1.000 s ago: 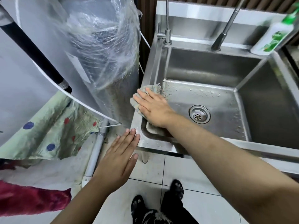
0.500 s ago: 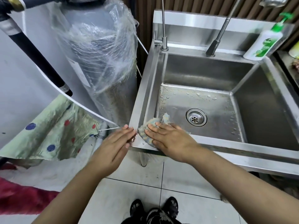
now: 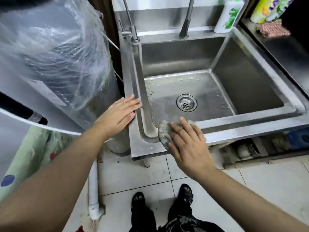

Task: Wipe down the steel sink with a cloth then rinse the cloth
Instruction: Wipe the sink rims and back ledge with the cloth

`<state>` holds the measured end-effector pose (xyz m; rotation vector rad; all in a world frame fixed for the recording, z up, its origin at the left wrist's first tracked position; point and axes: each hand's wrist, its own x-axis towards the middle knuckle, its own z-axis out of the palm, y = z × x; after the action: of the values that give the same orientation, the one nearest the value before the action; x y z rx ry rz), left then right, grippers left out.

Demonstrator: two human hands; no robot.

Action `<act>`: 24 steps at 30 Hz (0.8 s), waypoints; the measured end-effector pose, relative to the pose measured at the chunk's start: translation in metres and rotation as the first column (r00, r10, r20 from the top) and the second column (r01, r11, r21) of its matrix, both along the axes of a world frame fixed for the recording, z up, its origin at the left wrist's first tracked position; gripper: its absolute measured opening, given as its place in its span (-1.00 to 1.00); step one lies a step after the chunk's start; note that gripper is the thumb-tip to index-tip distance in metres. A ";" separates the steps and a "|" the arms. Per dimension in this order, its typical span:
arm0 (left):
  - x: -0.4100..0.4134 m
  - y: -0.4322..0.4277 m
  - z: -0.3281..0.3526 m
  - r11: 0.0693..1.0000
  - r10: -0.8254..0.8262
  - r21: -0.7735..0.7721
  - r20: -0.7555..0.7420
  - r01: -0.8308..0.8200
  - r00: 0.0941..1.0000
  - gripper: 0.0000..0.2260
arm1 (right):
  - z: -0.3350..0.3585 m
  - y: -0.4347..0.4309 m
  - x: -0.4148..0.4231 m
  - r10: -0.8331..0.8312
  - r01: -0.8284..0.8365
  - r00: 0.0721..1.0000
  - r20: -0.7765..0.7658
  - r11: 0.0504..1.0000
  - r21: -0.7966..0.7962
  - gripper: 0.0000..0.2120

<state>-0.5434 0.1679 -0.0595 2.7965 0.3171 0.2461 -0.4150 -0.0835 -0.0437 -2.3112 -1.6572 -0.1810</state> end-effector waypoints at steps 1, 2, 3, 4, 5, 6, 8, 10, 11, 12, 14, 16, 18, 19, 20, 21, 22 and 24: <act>0.002 0.006 0.000 0.999 -0.041 0.019 -0.008 0.041 0.999 -0.48 | -0.003 0.003 -0.013 -0.040 0.041 0.999 -0.025 0.999 0.032 -0.65; 0.003 0.011 -0.001 0.996 -0.078 0.031 -0.013 0.078 0.997 -0.49 | -0.006 0.009 -0.027 -0.067 0.069 0.997 -0.038 0.996 0.051 -0.65; 0.005 0.016 -0.002 0.993 -0.108 0.040 -0.011 0.109 0.994 -0.49 | -0.008 0.015 -0.041 -0.086 0.088 0.995 -0.040 0.995 0.046 -0.65; 0.006 0.019 -0.003 0.991 -0.128 0.043 -0.004 0.128 0.992 -0.49 | -0.009 0.024 -0.055 -0.103 0.104 0.994 -0.033 0.994 0.026 -0.65; 0.007 0.021 -0.004 0.989 -0.141 0.043 0.007 0.141 0.990 -0.48 | -0.010 0.033 -0.068 -0.117 0.117 0.993 -0.033 0.993 -0.002 -0.65; 0.008 0.022 -0.004 0.988 -0.152 0.043 0.021 0.151 0.988 -0.48 | -0.011 0.041 -0.079 -0.131 0.131 0.991 -0.034 0.991 -0.029 -0.64; 0.008 0.022 -0.005 0.986 -0.165 0.034 0.059 0.163 0.985 -0.48 | -0.012 0.054 -0.091 -0.172 0.169 0.985 -0.023 0.983 -0.074 -0.62; 0.008 0.021 -0.006 0.985 -0.174 0.023 0.091 0.173 0.981 -0.49 | -0.008 0.057 -0.093 -0.192 0.188 0.981 -0.028 0.976 -0.110 -0.59; 0.008 0.021 -0.007 0.984 -0.176 0.021 0.103 0.174 0.979 -0.50 | -0.008 0.054 -0.093 -0.187 0.182 0.982 -0.034 0.977 -0.107 -0.58; 0.009 0.021 -0.008 0.985 -0.173 0.019 0.110 0.171 0.979 -0.51 | -0.008 0.048 -0.093 -0.179 0.175 0.983 -0.035 0.980 -0.095 -0.57; 0.009 0.021 -0.009 0.987 -0.164 0.019 0.121 0.163 0.979 -0.54 | -0.008 0.036 -0.096 -0.167 0.165 0.986 -0.017 0.983 -0.077 -0.57; 0.009 0.021 -0.010 0.987 -0.161 0.011 0.128 0.161 0.979 -0.54 | -0.010 0.036 -0.098 -0.180 0.181 0.983 0.023 0.980 -0.080 -0.57; 0.009 0.022 -0.011 0.987 -0.158 0.001 0.130 0.159 0.979 -0.52 | -0.010 0.053 -0.098 -0.227 0.228 0.974 0.022 0.968 -0.108 -0.55; 0.009 0.023 -0.011 0.988 -0.156 -0.002 0.129 0.157 0.979 -0.50 | -0.009 0.064 -0.097 -0.252 0.252 0.968 0.012 0.961 -0.113 -0.53; 0.009 0.024 -0.011 0.988 -0.156 -0.004 0.127 0.157 0.980 -0.49 | -0.007 0.072 -0.095 -0.268 0.267 0.963 -0.003 0.958 -0.109 -0.52; 0.008 0.024 -0.012 0.987 -0.159 -0.003 0.125 0.160 0.979 -0.49 | -0.006 0.074 -0.093 -0.265 0.262 0.964 -0.024 0.960 -0.102 -0.52; 0.008 0.024 -0.012 0.987 -0.162 -0.003 0.124 0.163 0.979 -0.48 | -0.007 0.070 -0.089 -0.240 0.236 0.970 -0.044 0.968 -0.083 -0.53; 0.008 0.022 -0.012 0.986 -0.160 -0.013 0.128 0.163 0.979 -0.48 | -0.011 0.044 -0.071 -0.168 0.165 0.983 -0.073 0.985 -0.040 -0.58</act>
<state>-0.5349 0.1898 -0.0717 2.7488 0.0612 0.3765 -0.4862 -0.0391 -0.0547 -2.4497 -1.4416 -0.0990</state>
